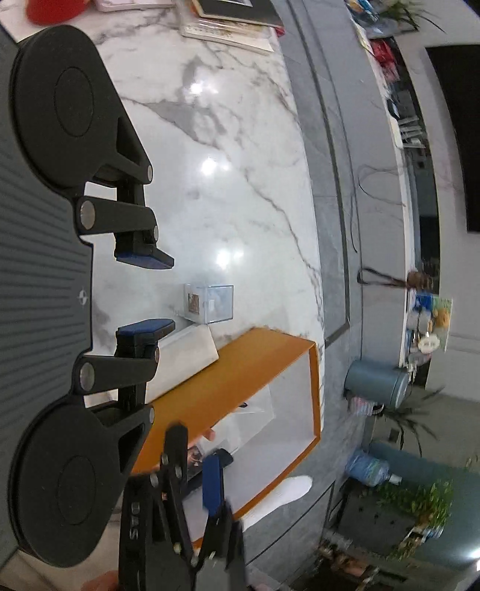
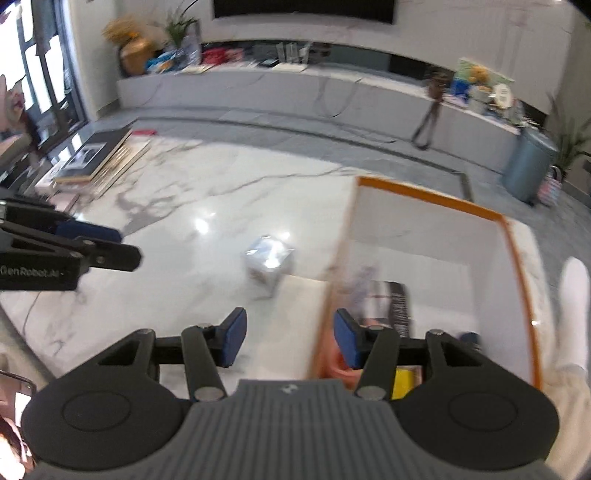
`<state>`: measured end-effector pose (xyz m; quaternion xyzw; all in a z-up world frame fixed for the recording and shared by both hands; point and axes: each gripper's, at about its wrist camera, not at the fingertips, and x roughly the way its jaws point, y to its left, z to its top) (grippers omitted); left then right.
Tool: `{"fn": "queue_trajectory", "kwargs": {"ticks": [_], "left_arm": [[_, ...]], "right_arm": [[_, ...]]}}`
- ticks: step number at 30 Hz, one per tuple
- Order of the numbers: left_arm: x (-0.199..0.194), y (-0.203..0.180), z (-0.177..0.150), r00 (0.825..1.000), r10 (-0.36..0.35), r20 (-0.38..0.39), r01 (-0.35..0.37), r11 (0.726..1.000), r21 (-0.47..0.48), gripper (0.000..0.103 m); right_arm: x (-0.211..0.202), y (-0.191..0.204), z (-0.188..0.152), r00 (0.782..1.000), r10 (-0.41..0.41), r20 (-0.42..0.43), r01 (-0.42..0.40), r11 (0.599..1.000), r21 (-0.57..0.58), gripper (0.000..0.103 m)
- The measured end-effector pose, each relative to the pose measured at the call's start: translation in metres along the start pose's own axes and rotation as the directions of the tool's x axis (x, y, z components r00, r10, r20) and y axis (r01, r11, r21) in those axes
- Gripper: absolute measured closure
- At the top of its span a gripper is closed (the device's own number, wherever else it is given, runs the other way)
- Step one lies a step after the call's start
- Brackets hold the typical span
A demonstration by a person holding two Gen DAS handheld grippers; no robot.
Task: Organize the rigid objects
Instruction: 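Move the left tool to the clear cube box and grasp it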
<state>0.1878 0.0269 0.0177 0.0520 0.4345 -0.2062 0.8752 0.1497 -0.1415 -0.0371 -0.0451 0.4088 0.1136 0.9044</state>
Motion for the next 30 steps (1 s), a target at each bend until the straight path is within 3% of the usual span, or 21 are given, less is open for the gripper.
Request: {"fn": "queue_trajectory", "kwargs": {"ticks": [7, 11, 16, 20, 23, 30], "left_arm": [[0.027, 0.008, -0.004, 0.998, -0.061, 0.016, 0.058, 0.990, 0.129, 0.070], [0.052, 0.014, 0.002, 0.994, -0.106, 0.017, 0.103, 0.987, 0.123, 0.066], [0.090, 0.014, 0.006, 0.992, -0.130, -0.001, 0.129, 0.982, 0.140, 0.049], [0.121, 0.019, 0.008, 0.990, -0.143, -0.010, 0.144, 0.986, 0.085, 0.032], [0.142, 0.021, 0.011, 0.987, -0.158, -0.002, 0.158, 0.987, 0.033, 0.028], [0.171, 0.022, 0.020, 0.990, -0.140, -0.022, 0.139, 0.990, -0.030, 0.030]], "right_arm": [[0.046, 0.029, 0.022, 0.995, 0.000, -0.099, -0.015, 0.989, -0.149, 0.056], [0.079, 0.028, 0.038, 0.985, -0.054, -0.166, 0.010, 0.967, -0.254, 0.079], [0.105, 0.006, 0.057, 0.976, -0.103, -0.190, 0.046, 0.958, -0.282, 0.080], [0.120, -0.008, 0.072, 0.977, -0.084, -0.198, 0.033, 0.968, -0.251, 0.080], [0.133, -0.012, 0.080, 0.977, -0.072, -0.199, 0.021, 0.969, -0.246, 0.080], [0.158, -0.010, 0.088, 0.975, -0.053, -0.215, -0.003, 0.968, -0.252, 0.079]]}}
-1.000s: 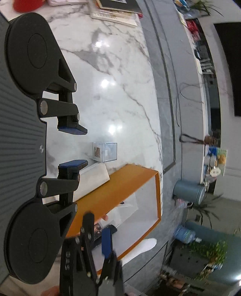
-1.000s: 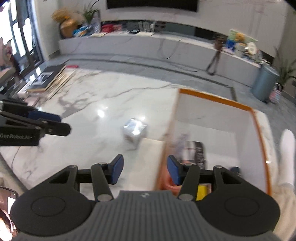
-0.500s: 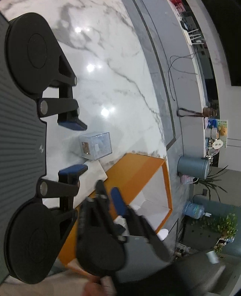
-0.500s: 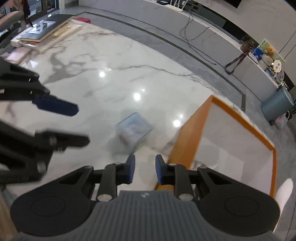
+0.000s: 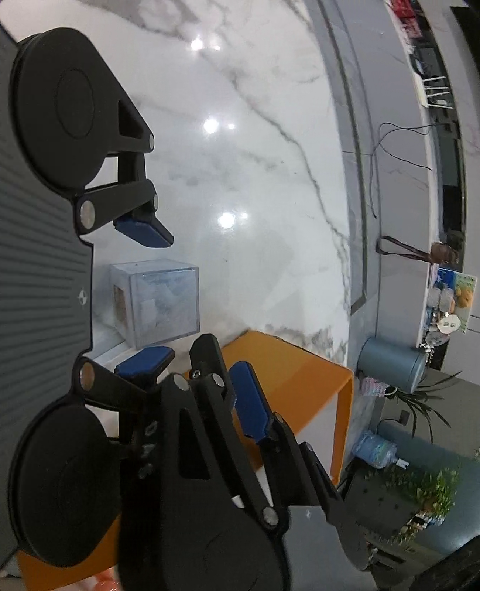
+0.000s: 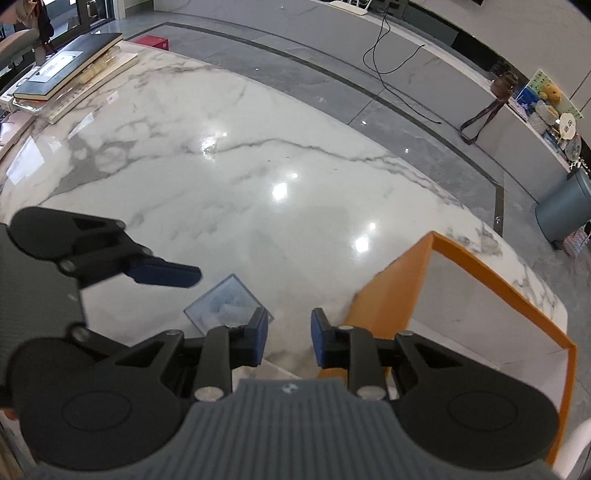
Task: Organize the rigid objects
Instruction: 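Move the left tool to the clear cube box and grasp it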
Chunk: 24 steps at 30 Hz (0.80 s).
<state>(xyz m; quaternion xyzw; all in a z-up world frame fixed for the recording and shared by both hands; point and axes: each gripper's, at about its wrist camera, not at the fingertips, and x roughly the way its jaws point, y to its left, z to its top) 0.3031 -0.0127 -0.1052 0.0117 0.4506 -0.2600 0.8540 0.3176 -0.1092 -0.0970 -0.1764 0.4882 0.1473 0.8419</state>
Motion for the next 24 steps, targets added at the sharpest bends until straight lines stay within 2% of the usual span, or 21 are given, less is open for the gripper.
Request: {"fn": "queue_trajectory", "kwargs": {"ticks": [6, 16, 20, 24], "left_arm": [[0.007, 0.000, 0.001, 1.000, -0.010, -0.021, 0.009, 1.000, -0.019, 0.045], [-0.011, 0.004, -0.007, 0.996, 0.048, -0.070, -0.047, 0.999, 0.012, 0.046], [-0.029, 0.013, -0.019, 0.992, 0.081, -0.095, -0.079, 0.997, 0.018, 0.047], [-0.050, 0.026, -0.038, 0.988, 0.110, -0.109, -0.111, 0.994, 0.001, 0.047]], "right_arm": [[0.006, -0.004, 0.006, 1.000, -0.001, -0.008, 0.001, 1.000, 0.000, 0.075], [0.005, 0.000, 0.007, 1.000, -0.001, -0.017, 0.002, 1.000, 0.017, 0.072], [0.000, 0.012, 0.001, 1.000, -0.008, -0.027, 0.009, 0.999, 0.036, 0.058], [-0.001, 0.037, -0.005, 0.995, -0.038, -0.091, 0.039, 0.999, 0.008, 0.056]]}}
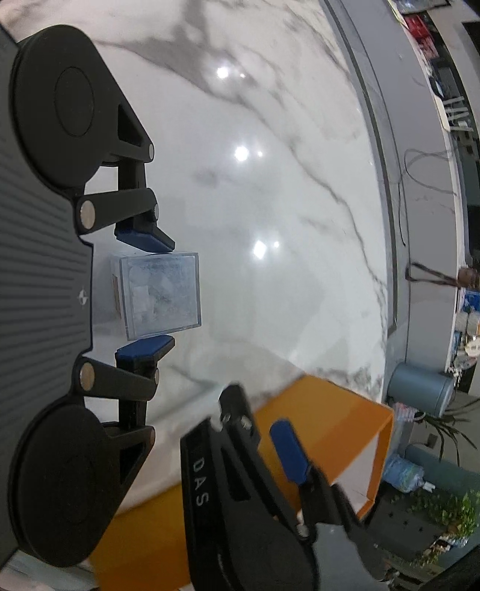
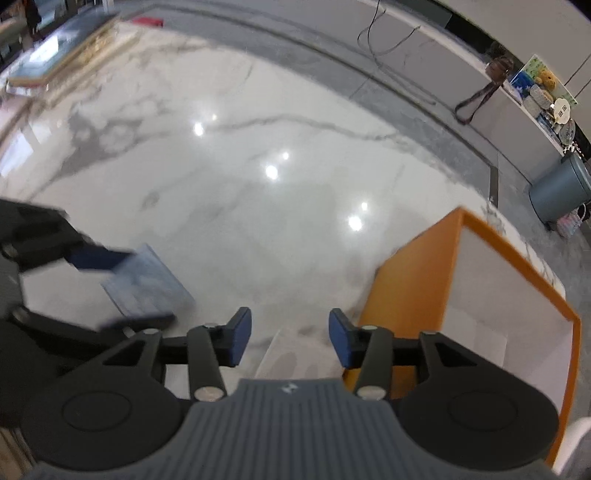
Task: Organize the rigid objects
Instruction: 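Move the left tool to the clear cube box and grasp it, then grasp the white rectangular box with the right tool while the left tool holds the cube box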
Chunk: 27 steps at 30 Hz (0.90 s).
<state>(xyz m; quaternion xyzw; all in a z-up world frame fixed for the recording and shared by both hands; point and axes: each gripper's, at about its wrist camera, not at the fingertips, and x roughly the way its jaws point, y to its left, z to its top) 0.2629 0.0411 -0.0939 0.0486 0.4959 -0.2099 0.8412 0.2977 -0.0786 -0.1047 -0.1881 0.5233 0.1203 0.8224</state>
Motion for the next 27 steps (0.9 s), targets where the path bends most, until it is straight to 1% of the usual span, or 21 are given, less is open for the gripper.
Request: {"fn": "queue_trajectory", "kwargs": {"ticks": [2, 4, 5, 6, 7, 10, 14, 16, 21, 22, 23, 24, 27], "left_arm": [[-0.008, 0.006, -0.010, 1.000, 0.011, -0.006, -0.011, 1.000, -0.009, 0.047], [-0.016, 0.011, -0.020, 1.000, 0.019, -0.010, -0.019, 1.000, -0.017, 0.047], [-0.020, 0.013, -0.025, 1.000, 0.022, -0.008, -0.022, 1.000, -0.020, 0.047], [-0.022, 0.013, -0.029, 1.000, 0.022, -0.006, -0.023, 1.000, -0.022, 0.047], [-0.025, 0.014, -0.033, 1.000, 0.021, -0.005, -0.021, 0.999, -0.023, 0.047], [-0.030, 0.015, -0.041, 1.000, 0.018, -0.002, -0.018, 1.000, -0.022, 0.048], [-0.035, 0.016, -0.048, 1.000, 0.013, -0.002, -0.013, 1.000, -0.026, 0.048], [-0.038, 0.018, -0.052, 1.000, 0.006, 0.000, -0.006, 0.999, -0.040, 0.048], [-0.039, 0.022, -0.058, 1.000, -0.003, 0.010, 0.004, 0.998, -0.058, 0.048], [-0.039, 0.022, -0.058, 1.000, -0.003, 0.008, 0.003, 0.998, -0.059, 0.048], [-0.040, 0.022, -0.058, 1.000, -0.002, 0.007, 0.002, 0.998, -0.060, 0.048], [-0.040, 0.023, -0.059, 1.000, 0.000, 0.006, 0.001, 0.998, -0.061, 0.048], [-0.043, 0.026, -0.063, 1.000, 0.001, 0.008, -0.001, 0.998, -0.066, 0.048]], "right_arm": [[0.001, 0.010, -0.004, 0.999, -0.008, -0.041, 0.007, 1.000, -0.009, 0.056], [0.003, 0.022, -0.010, 0.996, -0.034, -0.082, 0.032, 0.999, -0.030, 0.055], [0.004, 0.027, -0.013, 0.994, -0.052, -0.099, 0.048, 0.998, -0.040, 0.051], [0.005, 0.032, -0.017, 0.991, -0.072, -0.114, 0.068, 0.997, -0.043, 0.044], [0.005, 0.035, -0.021, 0.989, -0.084, -0.122, 0.080, 0.996, -0.039, 0.043], [0.012, 0.043, -0.033, 0.979, -0.124, -0.160, 0.122, 0.992, -0.023, 0.043], [0.019, 0.053, -0.044, 0.966, -0.182, -0.185, 0.184, 0.983, -0.006, 0.043], [0.022, 0.056, -0.049, 0.957, -0.217, -0.192, 0.222, 0.975, 0.007, 0.043], [0.025, 0.066, -0.056, 0.941, -0.302, -0.155, 0.308, 0.951, 0.016, 0.046], [0.024, 0.065, -0.055, 0.940, -0.306, -0.153, 0.315, 0.949, 0.032, 0.047], [0.024, 0.064, -0.056, 0.936, -0.318, -0.149, 0.327, 0.944, 0.038, 0.051], [0.024, 0.064, -0.054, 0.935, -0.326, -0.142, 0.334, 0.942, 0.035, 0.052], [0.023, 0.063, -0.057, 0.941, -0.319, -0.110, 0.320, 0.948, -0.008, 0.054]]}}
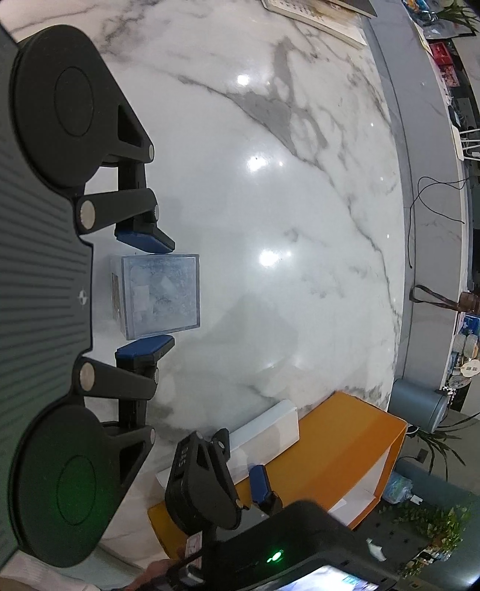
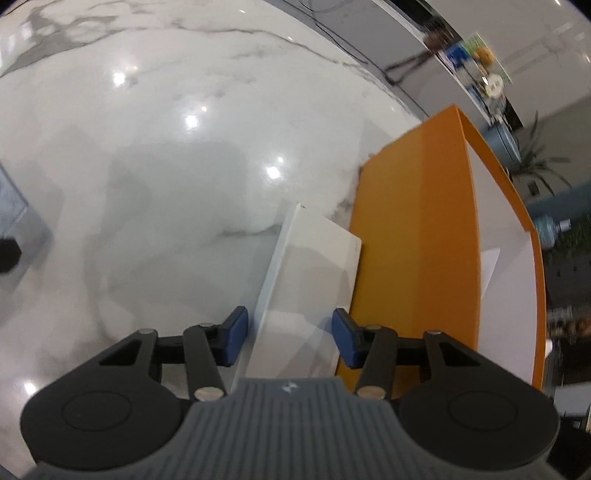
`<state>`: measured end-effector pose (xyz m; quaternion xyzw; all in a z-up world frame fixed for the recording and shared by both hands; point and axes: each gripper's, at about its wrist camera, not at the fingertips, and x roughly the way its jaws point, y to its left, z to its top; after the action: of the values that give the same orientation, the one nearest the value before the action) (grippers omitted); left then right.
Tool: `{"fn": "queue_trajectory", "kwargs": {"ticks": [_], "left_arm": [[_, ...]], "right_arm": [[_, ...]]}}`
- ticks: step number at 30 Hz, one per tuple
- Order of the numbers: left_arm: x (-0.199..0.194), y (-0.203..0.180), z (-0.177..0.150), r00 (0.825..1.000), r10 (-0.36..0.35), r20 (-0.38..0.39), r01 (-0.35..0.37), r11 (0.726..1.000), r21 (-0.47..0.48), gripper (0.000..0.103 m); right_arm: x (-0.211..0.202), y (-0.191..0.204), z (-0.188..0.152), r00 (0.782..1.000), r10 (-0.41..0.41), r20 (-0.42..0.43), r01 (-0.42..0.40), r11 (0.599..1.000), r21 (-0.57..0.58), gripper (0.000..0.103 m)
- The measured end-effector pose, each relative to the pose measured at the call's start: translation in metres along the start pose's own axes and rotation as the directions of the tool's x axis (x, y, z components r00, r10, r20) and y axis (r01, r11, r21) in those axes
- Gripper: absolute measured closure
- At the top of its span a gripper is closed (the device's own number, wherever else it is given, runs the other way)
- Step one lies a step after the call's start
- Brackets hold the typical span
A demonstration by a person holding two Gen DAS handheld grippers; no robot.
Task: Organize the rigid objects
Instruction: 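Grasp the white rectangular box with the right tool while the left tool holds the cube box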
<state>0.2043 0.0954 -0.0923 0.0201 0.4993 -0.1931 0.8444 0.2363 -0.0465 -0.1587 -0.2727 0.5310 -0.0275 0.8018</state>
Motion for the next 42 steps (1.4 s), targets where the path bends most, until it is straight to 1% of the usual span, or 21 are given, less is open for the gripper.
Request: {"fn": "queue_trajectory", "kwargs": {"ticks": [4, 5, 6, 7, 9, 11, 14, 16, 17, 18, 19, 21, 23, 25, 27, 28, 32, 34, 38, 39, 42], "left_arm": [[-0.004, 0.002, -0.005, 1.000, 0.000, 0.000, 0.000, 1.000, 0.002, 0.048], [-0.005, 0.003, -0.007, 1.000, 0.000, -0.001, 0.000, 1.000, 0.001, 0.048], [-0.006, 0.004, -0.008, 1.000, 0.001, -0.001, -0.001, 1.000, -0.001, 0.048], [-0.007, 0.004, -0.010, 1.000, 0.002, 0.000, -0.002, 1.000, -0.003, 0.048], [-0.009, 0.006, -0.013, 1.000, 0.004, -0.001, -0.004, 1.000, -0.005, 0.048], [-0.011, 0.008, -0.014, 1.000, 0.010, -0.006, -0.010, 1.000, -0.007, 0.048], [-0.015, 0.013, -0.018, 1.000, 0.020, -0.005, -0.020, 1.000, -0.010, 0.048], [-0.017, 0.016, -0.020, 1.000, 0.020, -0.003, -0.020, 1.000, -0.011, 0.048], [-0.017, 0.017, -0.021, 1.000, 0.021, -0.003, -0.021, 1.000, -0.013, 0.048], [-0.018, 0.018, -0.022, 1.000, 0.022, -0.002, -0.022, 1.000, -0.016, 0.048], [-0.018, 0.018, -0.022, 1.000, 0.023, -0.001, -0.023, 1.000, -0.018, 0.048], [-0.019, 0.019, -0.023, 1.000, 0.022, 0.001, -0.022, 1.000, -0.019, 0.048], [-0.019, 0.018, -0.023, 1.000, 0.021, 0.001, -0.021, 1.000, -0.017, 0.048], [-0.018, 0.019, -0.022, 1.000, 0.018, 0.001, -0.018, 1.000, -0.017, 0.048], [-0.018, 0.019, -0.022, 1.000, 0.017, 0.002, -0.017, 1.000, -0.016, 0.048], [-0.018, 0.019, -0.023, 1.000, 0.017, 0.003, -0.017, 1.000, -0.017, 0.048], [-0.018, 0.018, -0.024, 1.000, 0.017, 0.008, -0.016, 1.000, -0.018, 0.048], [-0.017, 0.018, -0.023, 1.000, 0.015, 0.008, -0.014, 1.000, -0.017, 0.048], [-0.016, 0.019, -0.021, 1.000, 0.009, 0.011, -0.008, 1.000, -0.020, 0.048], [-0.016, 0.019, -0.021, 1.000, 0.008, 0.012, -0.007, 1.000, -0.022, 0.048], [-0.015, 0.020, -0.020, 1.000, 0.004, 0.014, -0.004, 1.000, -0.024, 0.048]], "right_arm": [[-0.007, 0.000, -0.005, 0.998, 0.026, 0.052, -0.023, 0.998, -0.056, 0.064], [-0.009, 0.000, -0.005, 0.998, 0.030, 0.060, -0.026, 0.998, -0.061, 0.071], [-0.013, 0.001, -0.006, 0.997, 0.036, 0.069, -0.032, 0.997, -0.068, 0.091], [-0.018, 0.003, -0.005, 0.994, 0.071, 0.083, -0.065, 0.995, -0.075, 0.103], [-0.025, 0.010, -0.004, 0.991, 0.116, 0.068, -0.111, 0.991, -0.076, 0.103], [-0.025, 0.015, -0.004, 0.981, 0.192, 0.040, -0.190, 0.980, -0.059, 0.103], [-0.030, 0.016, -0.001, 0.978, 0.204, 0.051, -0.201, 0.978, -0.052, 0.102], [-0.031, 0.011, 0.007, 0.977, 0.213, 0.030, -0.209, 0.973, -0.102, 0.082], [-0.031, 0.008, 0.010, 0.979, 0.204, 0.020, -0.200, 0.971, -0.131, 0.070], [-0.032, 0.003, 0.015, 0.983, 0.184, 0.013, -0.179, 0.969, -0.171, 0.070], [-0.031, -0.002, 0.017, 0.982, 0.188, -0.001, -0.184, 0.958, -0.219, 0.070], [-0.030, -0.007, 0.020, 0.977, 0.205, -0.056, -0.212, 0.918, -0.337, 0.070], [-0.029, -0.010, 0.018, 0.975, 0.192, -0.109, -0.220, 0.866, -0.449, 0.065], [-0.027, -0.010, 0.014, 0.980, 0.149, -0.130, -0.196, 0.801, -0.565, 0.060], [-0.024, -0.010, 0.011, 0.983, 0.104, -0.154, -0.180, 0.728, -0.661, 0.059], [-0.021, -0.010, 0.011, 0.980, 0.095, -0.175, -0.191, 0.689, -0.699, 0.059], [-0.009, -0.006, 0.008, 0.974, 0.015, -0.226, -0.194, 0.566, -0.801, 0.060], [-0.004, -0.004, 0.006, 0.972, -0.003, -0.234, -0.201, 0.498, -0.843, 0.060], [0.003, 0.001, 0.004, 0.967, -0.037, -0.251, -0.218, 0.385, -0.897, 0.060], [0.004, 0.001, 0.005, 0.966, -0.037, -0.257, -0.226, 0.366, -0.903, 0.060], [0.007, 0.003, 0.008, 0.958, -0.040, -0.284, -0.255, 0.336, -0.907, 0.060]]}}
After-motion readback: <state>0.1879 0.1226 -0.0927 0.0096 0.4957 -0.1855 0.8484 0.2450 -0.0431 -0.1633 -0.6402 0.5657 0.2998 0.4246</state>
